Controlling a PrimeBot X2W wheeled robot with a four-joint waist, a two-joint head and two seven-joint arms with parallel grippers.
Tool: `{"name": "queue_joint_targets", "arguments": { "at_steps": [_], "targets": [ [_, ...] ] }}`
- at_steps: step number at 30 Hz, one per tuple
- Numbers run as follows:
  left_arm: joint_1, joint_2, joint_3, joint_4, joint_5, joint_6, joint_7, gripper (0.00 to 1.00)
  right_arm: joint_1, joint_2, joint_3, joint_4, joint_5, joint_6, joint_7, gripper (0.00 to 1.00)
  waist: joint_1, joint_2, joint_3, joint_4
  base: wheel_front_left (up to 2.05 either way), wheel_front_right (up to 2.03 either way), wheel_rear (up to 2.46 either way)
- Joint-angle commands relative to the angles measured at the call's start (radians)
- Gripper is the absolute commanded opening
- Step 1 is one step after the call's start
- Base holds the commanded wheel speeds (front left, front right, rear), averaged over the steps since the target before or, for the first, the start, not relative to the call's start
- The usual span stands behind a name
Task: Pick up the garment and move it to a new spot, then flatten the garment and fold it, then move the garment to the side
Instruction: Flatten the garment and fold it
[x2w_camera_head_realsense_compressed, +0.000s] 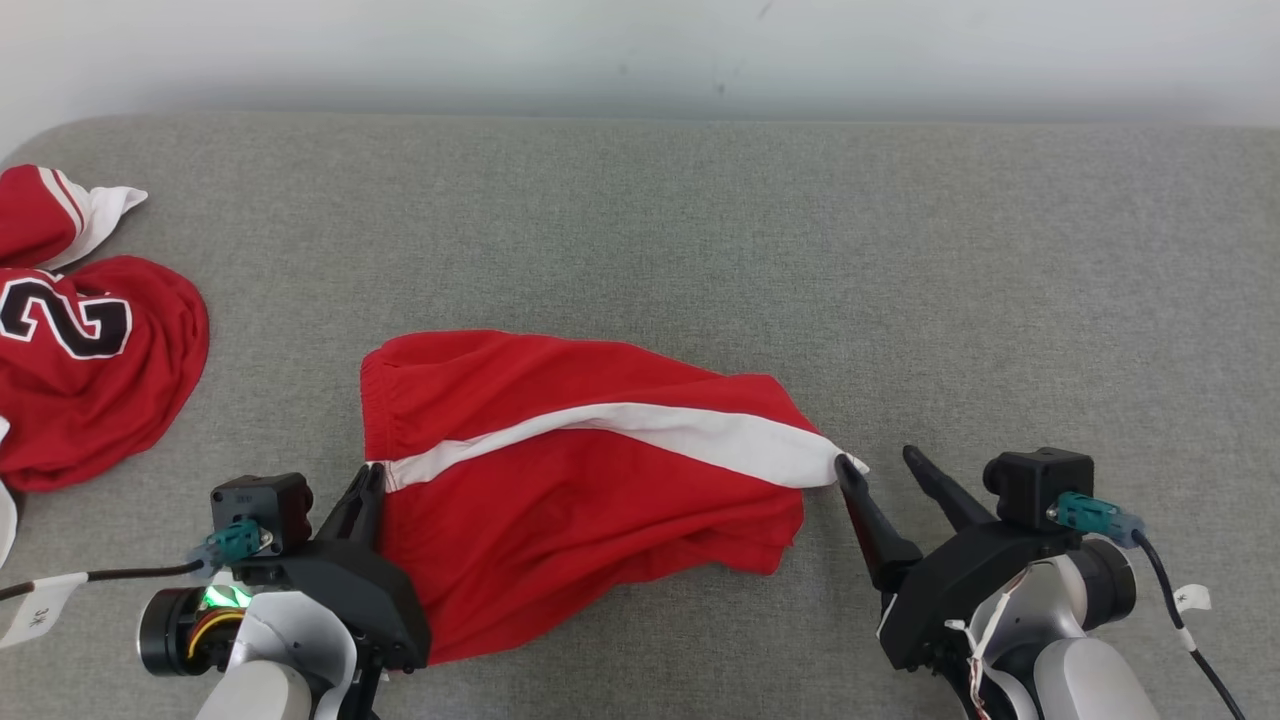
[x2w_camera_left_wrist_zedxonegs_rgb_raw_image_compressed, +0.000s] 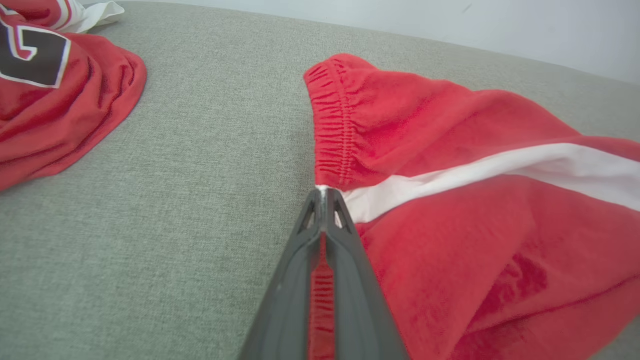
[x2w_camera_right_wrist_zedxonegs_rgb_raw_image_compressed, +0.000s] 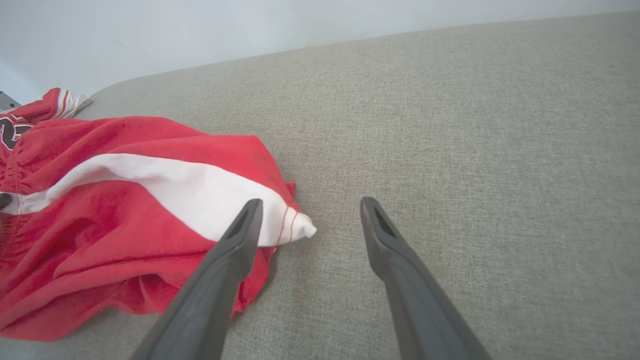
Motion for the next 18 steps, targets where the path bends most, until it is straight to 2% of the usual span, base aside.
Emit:
{"name": "queue_joint_targets", "arguments": {
  "at_steps": [1,6,7,8,10,11,14,15,16,17,18],
  "targets": [
    [-0.010,-0.002,-0.001,0.005,-0.002,0.000,-0.007,0.00,-0.003,0.000,0.007,0.000,0.008,0.003,0.007,1.00,0.0000,-0.0001,-0.001,0.002,0.00,0.00,0.00],
    [-0.020,-0.005,-0.006,0.017,-0.006,-0.005,-0.012,0.00,0.016,0.000,0.015,0.002,0.016,0.003,0.034,0.99,0.0000,-0.0001,0.000,0.005,0.00,0.00,0.00],
    [-0.021,-0.008,-0.008,0.020,-0.008,-0.004,-0.014,0.00,0.018,0.000,0.021,0.004,0.016,0.003,0.034,0.90,0.0000,-0.0001,0.004,0.005,0.00,0.00,0.00],
    [-0.021,-0.010,-0.008,0.022,-0.009,-0.003,-0.015,0.00,0.016,0.000,0.027,0.006,0.018,0.003,0.033,0.87,0.0000,-0.0001,0.007,0.005,0.00,0.00,0.00],
    [-0.027,-0.013,-0.010,0.027,-0.011,-0.004,-0.018,0.00,0.005,0.000,0.037,0.013,0.018,0.003,0.027,0.93,0.0000,-0.0001,0.011,0.004,0.00,0.00,0.00],
    [-0.031,-0.015,-0.011,0.029,-0.012,-0.006,-0.018,0.00,-0.002,0.000,0.041,0.018,0.019,0.003,0.024,0.93,0.0000,-0.0001,0.013,0.004,0.00,0.00,0.00],
    [-0.040,-0.020,-0.016,0.039,-0.014,-0.006,-0.023,0.00,-0.022,0.000,0.059,0.034,0.021,0.003,0.016,0.78,0.0000,-0.0001,0.017,0.006,0.00,0.00,0.00],
    [-0.041,-0.022,-0.018,0.042,-0.014,-0.006,-0.023,0.00,-0.025,0.000,0.065,0.037,0.020,0.003,0.016,0.70,0.0000,-0.0001,0.018,0.007,0.00,0.00,0.00],
    [-0.041,-0.023,-0.019,0.044,-0.015,-0.006,-0.024,0.00,-0.028,0.000,0.069,0.041,0.022,0.003,0.013,0.52,0.0000,-0.0001,0.019,0.008,0.00,0.00,0.00],
    [-0.040,-0.024,-0.020,0.047,-0.016,-0.006,-0.024,0.00,-0.030,0.000,0.071,0.044,0.022,0.003,0.007,0.47,0.0000,-0.0001,0.019,0.009,0.00,0.00,0.00],
    [-0.041,-0.025,-0.021,0.049,-0.018,-0.007,-0.024,0.00,-0.032,-0.001,0.073,0.047,0.022,0.003,0.006,0.46,0.0000,-0.0001,0.018,0.010,0.00,0.00,0.00]
  ]
}}
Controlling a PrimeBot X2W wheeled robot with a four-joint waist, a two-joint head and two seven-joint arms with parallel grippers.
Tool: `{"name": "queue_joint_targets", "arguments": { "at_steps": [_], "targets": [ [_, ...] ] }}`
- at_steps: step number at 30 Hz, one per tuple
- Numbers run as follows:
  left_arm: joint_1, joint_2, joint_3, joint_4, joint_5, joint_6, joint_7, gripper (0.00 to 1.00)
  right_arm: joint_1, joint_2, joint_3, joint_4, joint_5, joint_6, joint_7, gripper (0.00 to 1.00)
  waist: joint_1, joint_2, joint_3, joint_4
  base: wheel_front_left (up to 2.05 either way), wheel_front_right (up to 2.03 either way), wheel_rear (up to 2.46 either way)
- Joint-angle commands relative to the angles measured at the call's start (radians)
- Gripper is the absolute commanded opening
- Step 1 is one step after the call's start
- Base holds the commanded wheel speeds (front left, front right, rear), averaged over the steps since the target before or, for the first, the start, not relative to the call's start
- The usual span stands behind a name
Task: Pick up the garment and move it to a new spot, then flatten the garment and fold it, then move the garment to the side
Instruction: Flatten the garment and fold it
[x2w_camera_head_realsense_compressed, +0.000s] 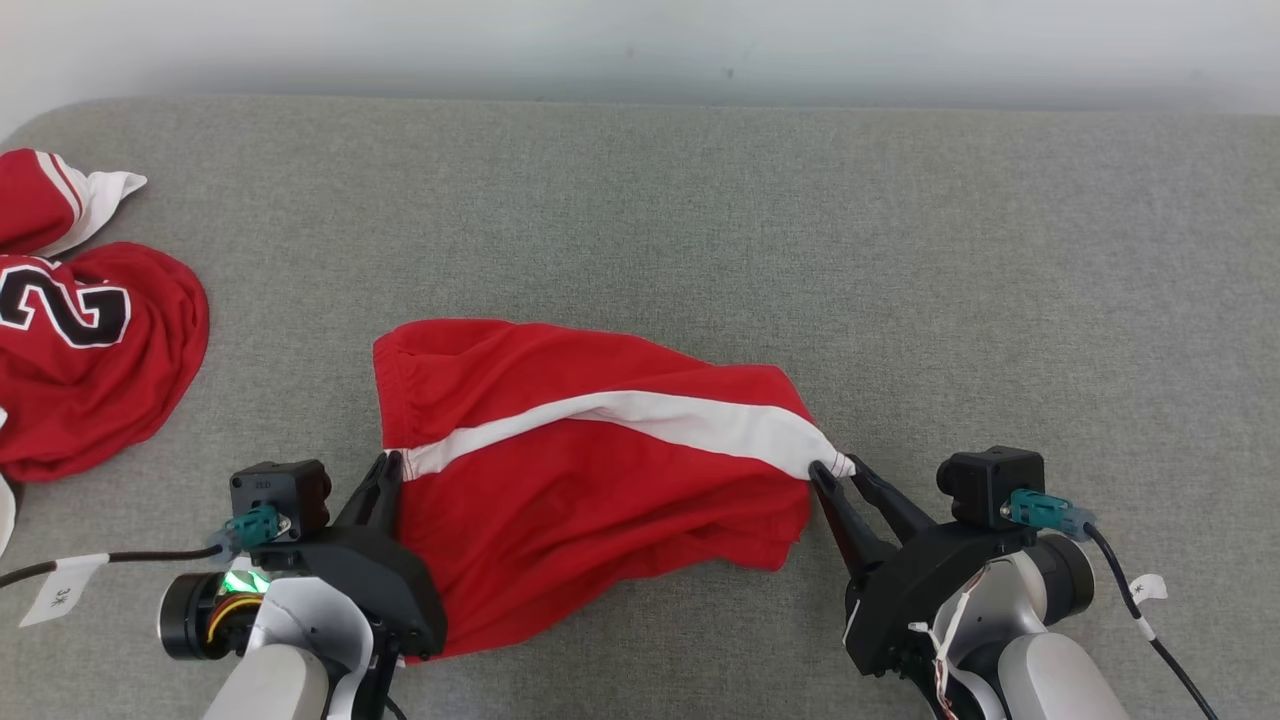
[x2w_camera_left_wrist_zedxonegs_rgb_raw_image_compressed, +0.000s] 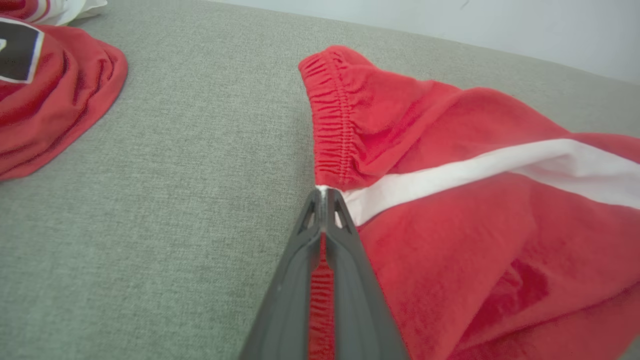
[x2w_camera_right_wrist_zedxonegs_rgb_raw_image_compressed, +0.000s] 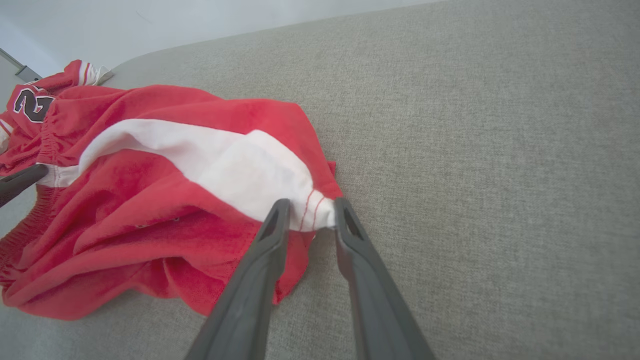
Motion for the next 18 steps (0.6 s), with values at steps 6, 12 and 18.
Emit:
{"name": "queue_joint_targets", "arguments": {
  "at_steps": [6,12,18],
  "targets": [
    [0.001,0.002,0.003,0.009,-0.019,-0.002,-0.008,0.00,-0.003,-0.001,0.004,0.012,-0.010,0.003,-0.010,0.00,0.0000,0.0000,-0.007,-0.001,0.00,0.00,0.00],
    [-0.004,-0.011,0.018,-0.026,-0.039,-0.018,-0.051,0.00,-0.011,-0.001,-0.025,-0.025,-0.023,0.003,-0.051,0.00,0.0000,0.0000,-0.013,-0.006,0.00,0.00,0.00],
    [-0.022,-0.029,0.036,-0.083,-0.066,-0.039,-0.115,0.00,-0.035,-0.001,-0.044,-0.082,-0.048,0.003,-0.116,0.00,0.0000,0.0000,-0.017,-0.013,0.00,0.00,0.00]
  ]
}}
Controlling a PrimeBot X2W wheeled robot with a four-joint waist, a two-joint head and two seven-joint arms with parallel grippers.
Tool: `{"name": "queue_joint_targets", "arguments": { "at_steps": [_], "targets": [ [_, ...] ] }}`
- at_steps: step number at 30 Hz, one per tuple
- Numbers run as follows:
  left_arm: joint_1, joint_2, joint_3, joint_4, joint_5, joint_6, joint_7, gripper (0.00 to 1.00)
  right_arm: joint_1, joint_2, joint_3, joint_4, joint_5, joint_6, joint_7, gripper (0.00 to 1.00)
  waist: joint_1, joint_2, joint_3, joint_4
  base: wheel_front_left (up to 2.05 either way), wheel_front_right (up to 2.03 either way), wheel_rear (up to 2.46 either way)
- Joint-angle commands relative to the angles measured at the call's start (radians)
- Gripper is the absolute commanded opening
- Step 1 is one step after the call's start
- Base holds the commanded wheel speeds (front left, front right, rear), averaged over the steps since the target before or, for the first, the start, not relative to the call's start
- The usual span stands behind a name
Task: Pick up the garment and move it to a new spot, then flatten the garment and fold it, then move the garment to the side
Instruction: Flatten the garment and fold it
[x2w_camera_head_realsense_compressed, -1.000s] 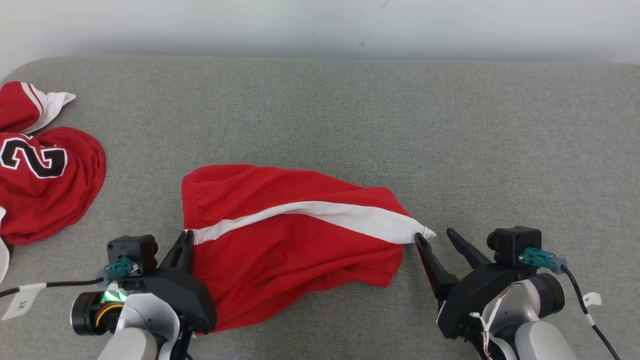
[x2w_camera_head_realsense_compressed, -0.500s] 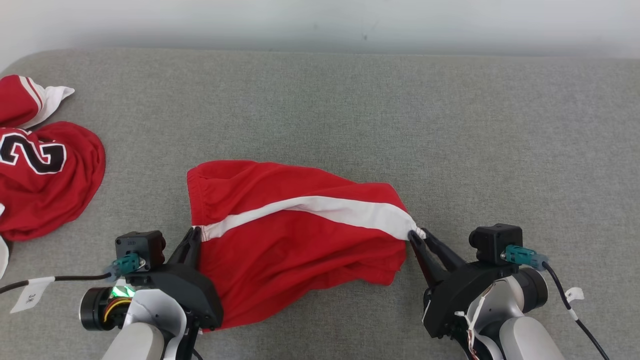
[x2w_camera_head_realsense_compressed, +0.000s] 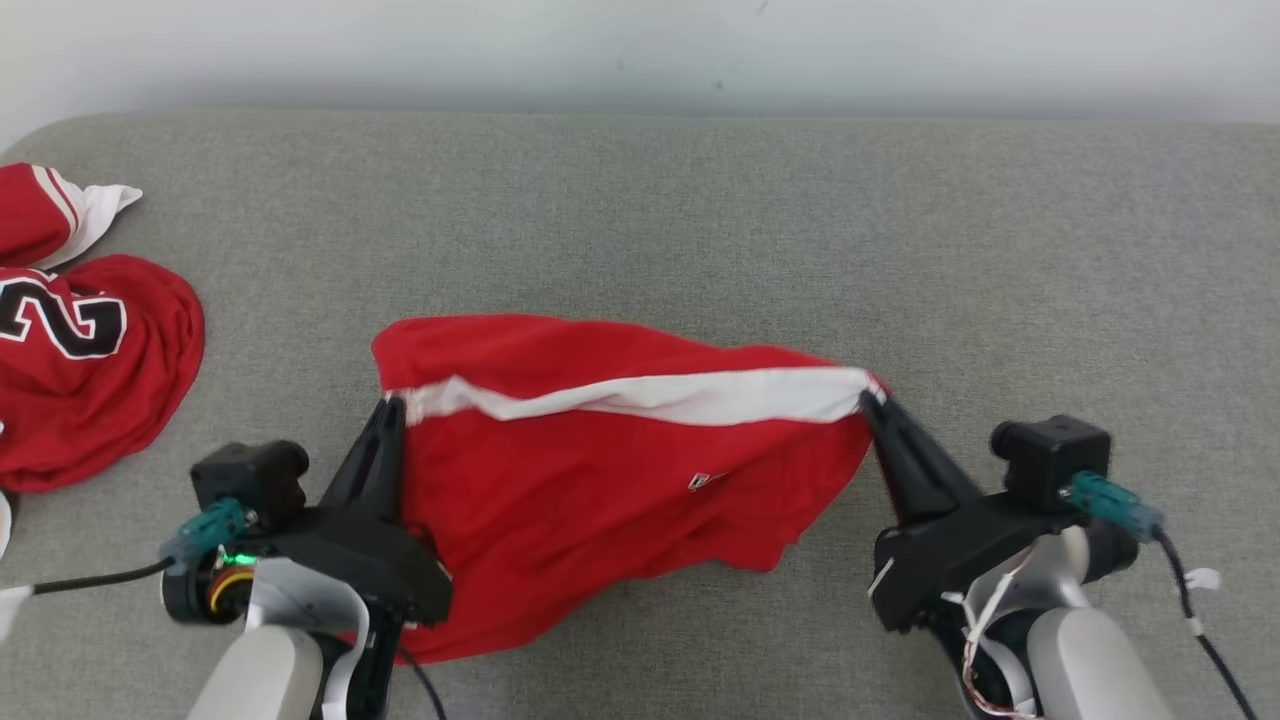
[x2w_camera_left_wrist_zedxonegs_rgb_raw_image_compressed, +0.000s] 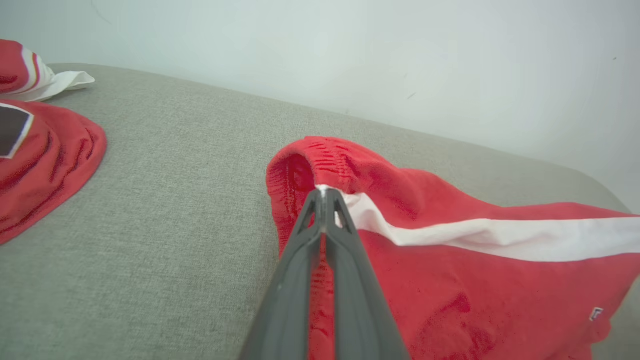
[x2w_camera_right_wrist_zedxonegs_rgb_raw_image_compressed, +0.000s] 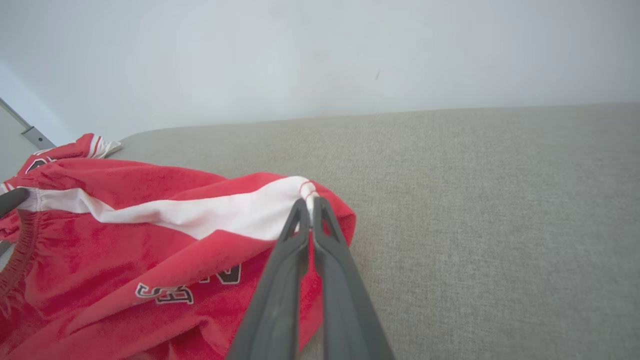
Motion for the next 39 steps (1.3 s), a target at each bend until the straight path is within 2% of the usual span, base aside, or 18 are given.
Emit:
{"name": "queue_joint_targets", "arguments": {
  "at_steps": [1,6,9,12,16,19,22,26,29,34,39],
  "targets": [
    [-0.025,-0.010,0.010,-0.028,-0.017,-0.014,-0.025,0.00,-0.023,-0.001,-0.008,-0.022,-0.012,0.003,-0.027,0.00,0.0000,-0.0001,-0.003,-0.003,0.00,0.00,0.00],
    [-0.058,-0.019,0.029,-0.089,-0.044,-0.042,-0.064,0.00,-0.049,-0.001,-0.013,-0.059,-0.036,0.003,-0.068,0.00,0.0000,-0.0001,-0.003,-0.013,0.00,0.00,0.00],
    [-0.108,-0.023,0.046,-0.133,-0.080,-0.068,-0.060,0.00,-0.096,-0.027,-0.004,-0.087,-0.026,0.003,-0.078,0.00,0.0000,-0.0001,0.013,-0.029,0.00,0.00,0.00],
    [-0.194,-0.010,0.068,-0.170,-0.124,-0.095,-0.024,0.00,-0.191,-0.076,0.033,-0.097,0.005,0.003,-0.067,0.00,0.0000,-0.0001,0.050,-0.057,0.00,0.00,0.00],
    [-0.361,0.020,0.109,-0.198,-0.173,-0.112,0.049,0.00,-0.410,-0.147,0.079,-0.073,0.074,0.004,-0.086,0.00,0.0000,-0.0001,0.140,-0.109,0.00,0.00,0.00],
    [-0.518,0.050,0.132,-0.198,-0.190,-0.114,0.098,0.00,-0.598,-0.187,0.100,-0.001,0.111,0.004,-0.116,0.00,0.0000,-0.0001,0.225,-0.144,0.00,0.00,0.00],
    [-0.677,0.041,0.173,-0.171,-0.234,-0.100,0.127,0.00,-0.787,-0.218,0.111,0.099,0.104,0.004,-0.153,0.00,0.0000,-0.0001,0.306,-0.173,0.00,0.00,0.00],
    [-0.839,0.017,0.234,-0.093,-0.289,-0.097,0.095,0.00,-0.966,-0.229,0.097,0.254,0.039,0.003,-0.245,0.00,0.0000,-0.0001,0.358,-0.195,0.00,0.00,0.00],
    [-0.928,-0.006,0.273,-0.050,-0.320,-0.117,0.041,0.00,-1.069,-0.217,0.054,0.337,-0.009,0.003,-0.329,0.00,0.0000,-0.0001,0.371,-0.201,0.00,0.00,0.00],
    [-0.946,-0.028,0.290,-0.010,-0.349,-0.169,-0.029,0.00,-1.127,-0.223,0.034,0.418,-0.064,0.002,-0.406,0.00,0.0000,-0.0001,0.384,-0.192,0.00,0.00,0.00],
    [-0.774,-0.019,0.253,-0.010,-0.343,-0.213,-0.068,0.00,-1.014,-0.261,0.171,0.486,-0.058,0.002,-0.378,0.00,0.0000,-0.0001,0.377,-0.175,0.00,0.00,0.00]
  ]
}}
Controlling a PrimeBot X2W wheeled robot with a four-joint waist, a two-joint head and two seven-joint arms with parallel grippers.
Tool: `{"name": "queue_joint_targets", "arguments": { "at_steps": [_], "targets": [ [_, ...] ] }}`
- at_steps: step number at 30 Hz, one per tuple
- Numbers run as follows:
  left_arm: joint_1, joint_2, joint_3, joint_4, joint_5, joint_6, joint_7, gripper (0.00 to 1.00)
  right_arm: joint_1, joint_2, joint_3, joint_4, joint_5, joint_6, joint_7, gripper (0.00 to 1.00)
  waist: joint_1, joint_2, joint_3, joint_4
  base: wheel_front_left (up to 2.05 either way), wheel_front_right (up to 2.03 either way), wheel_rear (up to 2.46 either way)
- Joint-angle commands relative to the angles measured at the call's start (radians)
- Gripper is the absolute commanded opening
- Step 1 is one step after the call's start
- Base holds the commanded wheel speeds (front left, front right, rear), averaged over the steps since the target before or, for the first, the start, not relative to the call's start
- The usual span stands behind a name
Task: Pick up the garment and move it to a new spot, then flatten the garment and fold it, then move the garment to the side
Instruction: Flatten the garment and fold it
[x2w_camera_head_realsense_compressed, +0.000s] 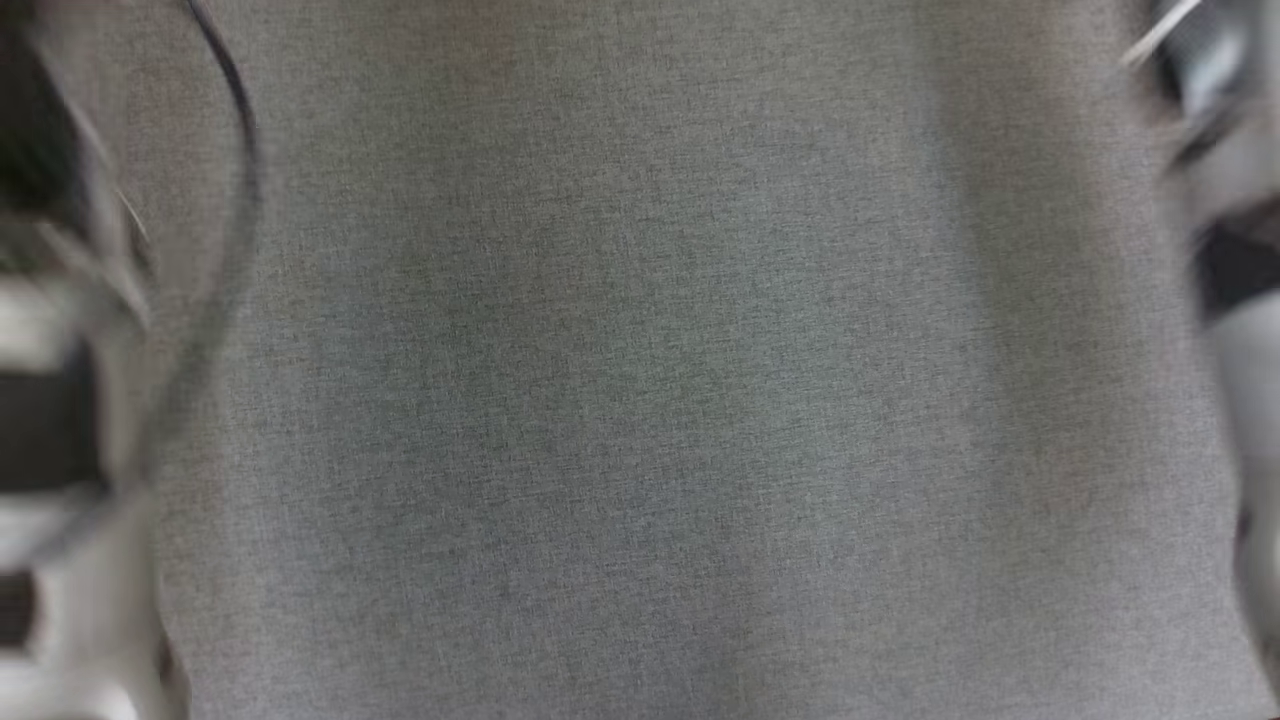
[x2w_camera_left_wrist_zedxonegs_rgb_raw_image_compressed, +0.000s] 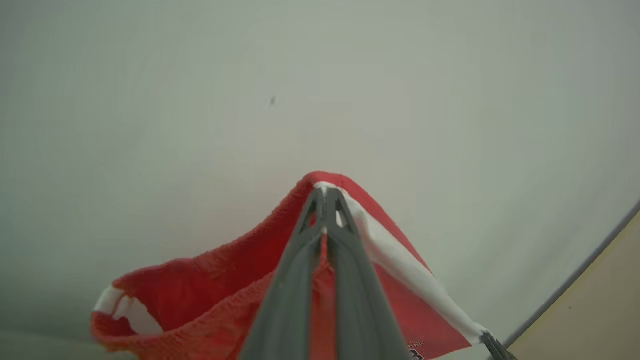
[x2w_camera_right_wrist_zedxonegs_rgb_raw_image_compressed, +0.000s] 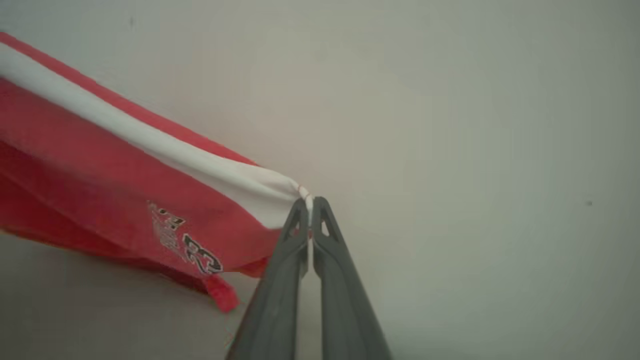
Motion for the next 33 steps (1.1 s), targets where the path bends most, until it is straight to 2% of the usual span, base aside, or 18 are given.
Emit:
{"name": "queue_joint_targets", "arguments": {
  "at_steps": [1,4,7,9,10,12,15,17,26,33],
  "targets": [
    [0.116,0.013,-0.014,-0.007,0.016,-0.012,-0.029,0.00,0.080,-0.025,0.068,0.025,0.022,0.001,0.028,0.00,-0.0003,-0.0002,-0.013,0.008,0.00,0.00,0.00],
    [0.297,0.020,-0.020,-0.022,0.009,-0.020,-0.077,0.00,0.179,-0.063,0.171,0.024,0.072,0.001,0.074,0.00,-0.0003,-0.0002,-0.047,0.019,0.00,0.00,0.00],
    [0.485,0.002,-0.029,-0.045,-0.016,-0.025,-0.122,0.00,0.297,-0.115,0.202,-0.011,0.131,0.001,0.133,0.00,-0.0003,-0.0002,-0.091,0.036,0.00,0.00,0.00],
    [0.543,-0.004,-0.037,-0.053,-0.026,-0.026,-0.132,0.00,0.342,-0.129,0.198,-0.033,0.158,0.001,0.153,0.00,-0.0003,-0.0002,-0.107,0.043,0.00,0.00,0.00],
    [0.650,-0.003,-0.066,-0.062,-0.021,-0.028,-0.146,0.00,0.428,-0.163,0.191,-0.081,0.182,0.000,0.197,0.00,-0.0003,-0.0002,-0.139,0.053,0.00,0.00,0.00],
    [0.741,-0.008,-0.091,-0.058,-0.025,-0.023,-0.161,0.00,0.521,-0.186,0.171,-0.139,0.204,-0.001,0.237,0.00,-0.0003,-0.0002,-0.170,0.060,0.00,0.00,0.00],
    [0.857,-0.010,-0.128,-0.060,-0.032,-0.024,-0.179,0.00,0.651,-0.201,0.128,-0.226,0.212,-0.001,0.281,0.00,-0.0003,-0.0002,-0.215,0.064,0.00,0.00,0.00],
    [0.944,0.008,-0.167,-0.060,-0.020,-0.024,-0.184,0.00,0.770,-0.196,0.090,-0.311,0.213,0.000,0.333,0.00,-0.0003,-0.0002,-0.262,0.066,0.00,0.00,0.00],
    [1.110,0.076,-0.256,-0.075,0.031,-0.019,-0.128,0.00,1.117,-0.198,-0.029,-0.580,0.279,0.000,0.604,0.00,-0.0003,-0.0002,-0.386,0.079,0.00,0.00,0.00],
    [1.257,0.151,-0.316,-0.140,0.074,0.032,-0.024,0.00,1.367,-0.182,-0.110,-0.803,0.349,0.000,0.842,0.00,-0.0003,-0.0002,-0.440,0.071,0.00,0.00,0.00]
  ]
}}
